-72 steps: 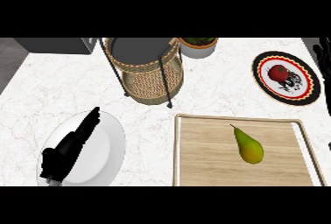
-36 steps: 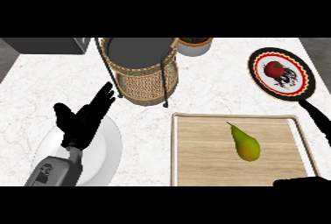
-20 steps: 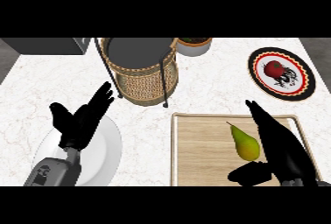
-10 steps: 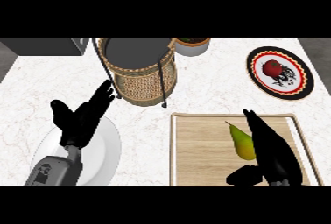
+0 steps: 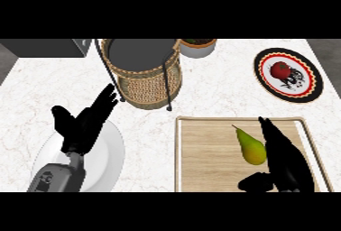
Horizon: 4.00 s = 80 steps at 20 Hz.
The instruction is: Pick the pear from the tray and place it in the tiered basket
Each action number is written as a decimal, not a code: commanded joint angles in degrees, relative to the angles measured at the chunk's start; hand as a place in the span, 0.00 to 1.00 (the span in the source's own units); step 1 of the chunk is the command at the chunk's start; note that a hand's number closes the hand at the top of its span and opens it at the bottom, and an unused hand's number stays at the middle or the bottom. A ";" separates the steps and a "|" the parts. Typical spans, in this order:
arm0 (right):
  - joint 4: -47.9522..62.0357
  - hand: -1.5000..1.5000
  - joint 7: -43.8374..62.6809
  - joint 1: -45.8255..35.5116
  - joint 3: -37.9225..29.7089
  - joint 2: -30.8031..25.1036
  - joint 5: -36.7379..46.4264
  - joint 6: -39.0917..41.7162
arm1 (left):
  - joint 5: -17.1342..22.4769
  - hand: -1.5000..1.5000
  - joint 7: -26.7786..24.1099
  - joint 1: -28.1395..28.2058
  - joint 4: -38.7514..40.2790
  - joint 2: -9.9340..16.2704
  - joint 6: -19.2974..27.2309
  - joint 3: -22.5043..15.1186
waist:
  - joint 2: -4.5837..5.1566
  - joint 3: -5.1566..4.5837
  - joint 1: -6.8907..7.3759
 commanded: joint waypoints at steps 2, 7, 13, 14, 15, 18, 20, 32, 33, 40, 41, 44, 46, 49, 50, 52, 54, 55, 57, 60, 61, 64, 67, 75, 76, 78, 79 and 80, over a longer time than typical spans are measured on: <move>7.31 0.00 -5.30 2.92 0.44 4.54 5.16 -5.89 | -0.51 0.50 -1.15 -2.55 4.98 -0.92 -1.14 2.60 | 0.07 0.02 -0.09; 6.31 0.00 -3.93 -0.89 -5.27 6.68 3.67 1.20 | -4.38 0.50 -2.61 0.02 3.23 -4.53 0.11 0.79 | 0.04 0.01 0.02; 7.56 0.00 -9.75 3.40 -8.36 7.39 4.44 -1.17 | -1.72 0.50 1.56 -1.09 1.24 -1.40 -5.07 4.81 | 0.00 0.01 -0.02; 17.00 0.00 -15.07 1.26 -9.83 7.89 4.40 -4.72 | -2.35 0.50 2.80 -1.80 -0.21 -2.64 -2.92 4.07 | 0.04 0.03 0.13; 12.13 0.00 -11.30 1.94 -9.36 8.84 5.08 -2.00 | -3.47 0.50 -3.77 1.90 3.84 -3.03 -5.18 3.93 | 0.03 0.01 0.04; 16.21 0.00 -11.55 -0.01 -8.22 12.27 7.55 -4.31 | -1.16 0.50 -0.49 1.67 1.06 -0.66 -7.69 6.31 | 0.02 0.01 0.14; 21.09 0.00 -17.41 -1.20 -12.83 9.18 4.70 -2.60 | -2.60 0.50 3.41 1.99 -3.15 -2.53 -5.15 4.45 | 0.02 0.02 0.21; 24.96 1.00 -28.50 -0.15 -11.11 12.42 4.28 -5.51 | -4.78 0.50 -0.03 -2.00 2.83 -4.92 -4.06 5.58 | 0.07 0.04 0.15; 24.09 1.00 -28.11 1.46 -9.35 12.35 6.34 -5.84 | -3.44 0.50 -1.64 -0.51 3.84 -3.61 -6.34 6.67 | 0.06 0.02 0.14; 27.43 1.00 -31.31 -0.48 -11.05 13.62 8.11 -10.07 | -4.99 0.50 1.76 -1.84 1.29 -4.47 -4.56 5.54 | 0.08 0.03 0.09; 26.90 1.00 -31.01 -0.87 -11.36 13.98 7.87 -9.93 | -5.57 0.50 0.80 -0.75 0.65 -5.26 -4.48 4.48 | 0.06 0.02 0.14; 23.78 1.00 -31.28 -1.38 -13.39 13.84 6.26 -9.72 | -8.37 0.50 -2.04 -1.47 5.60 -6.41 -2.97 3.93 | 0.12 0.01 -0.15; 19.49 1.00 -19.01 -0.14 -6.41 19.56 16.06 -11.13 | -5.97 0.50 -1.95 0.49 2.48 -4.75 -5.00 5.44 | -0.04 -0.04 0.19; 14.55 1.00 -4.73 3.70 3.12 22.07 25.54 -10.34 | -5.30 0.50 -0.17 -0.36 1.67 -4.63 -4.94 5.65 | -0.52 -0.24 0.02; 16.72 1.00 -2.12 4.37 5.09 22.10 27.79 -12.45 | -6.40 0.50 -0.49 -0.58 2.97 -6.18 -3.81 4.47 | -0.24 -0.19 -0.04; 10.90 1.00 5.03 4.07 10.22 22.15 29.72 -10.72 | -5.26 0.50 1.38 -1.33 1.32 -4.09 -5.27 5.61 | -0.54 -0.16 0.20; 5.41 1.00 11.88 4.93 16.04 22.23 32.52 -11.70 | -5.52 0.50 0.51 -1.23 2.44 -5.78 -4.23 5.18 | -0.51 -0.15 -0.52; 5.19 1.00 14.36 3.35 17.78 22.28 32.18 -16.06 | -4.26 0.50 0.01 -1.35 2.08 -3.56 -6.37 6.65 | -0.45 -0.11 0.03; 1.78 1.00 18.27 3.31 20.87 22.34 35.80 -17.51 | -5.76 0.50 -0.30 1.09 2.17 -5.01 -5.40 4.72 | -0.52 -0.09 -0.15; -6.53 1.00 21.48 0.30 24.00 22.38 38.88 -15.07 | -5.57 0.50 -0.52 -0.22 2.18 -5.21 -4.66 5.57 | -0.79 -0.17 -0.60; -7.86 1.00 22.99 -0.99 25.03 22.39 41.92 -13.13 | -5.21 0.50 -0.61 0.73 2.68 -4.29 -5.30 6.28 | -0.75 -0.21 -0.45; -12.19 1.00 24.24 -5.24 26.30 22.38 47.73 -9.02 | -5.08 0.50 -0.36 0.46 1.99 -4.05 -4.97 6.85 | -0.83 -0.27 -0.40; -15.04 1.00 24.74 -9.68 27.36 22.32 49.88 -2.11 | -4.86 0.50 1.30 -0.39 1.21 -4.15 -5.75 5.87 | -0.66 -0.26 -0.02; -15.67 1.00 23.06 -20.19 21.86 22.31 49.39 5.44 | -4.41 0.50 2.29 -1.30 1.29 -4.39 -5.77 6.07 | -0.48 -0.35 0.82; -14.24 1.00 22.99 -21.85 21.56 22.33 48.51 5.82 | -5.72 0.50 1.09 -1.86 2.82 -5.24 -4.39 5.82 | -0.25 -0.39 0.78; -13.29 1.00 22.90 -24.34 18.44 22.36 45.18 6.23 | -5.60 0.50 1.91 -2.98 2.82 -5.65 -4.84 5.06 | -0.06 -0.38 1.13; -12.28 1.00 23.14 -25.42 17.09 22.37 45.34 6.41 | -5.21 0.50 1.86 -3.27 2.77 -4.58 -5.76 5.63 | -0.11 -0.42 1.31; -11.15 1.00 22.28 -27.68 13.86 22.38 43.64 7.49 | -5.95 0.50 1.24 -1.26 2.01 -5.52 -5.26 4.44 | -0.06 -0.36 1.99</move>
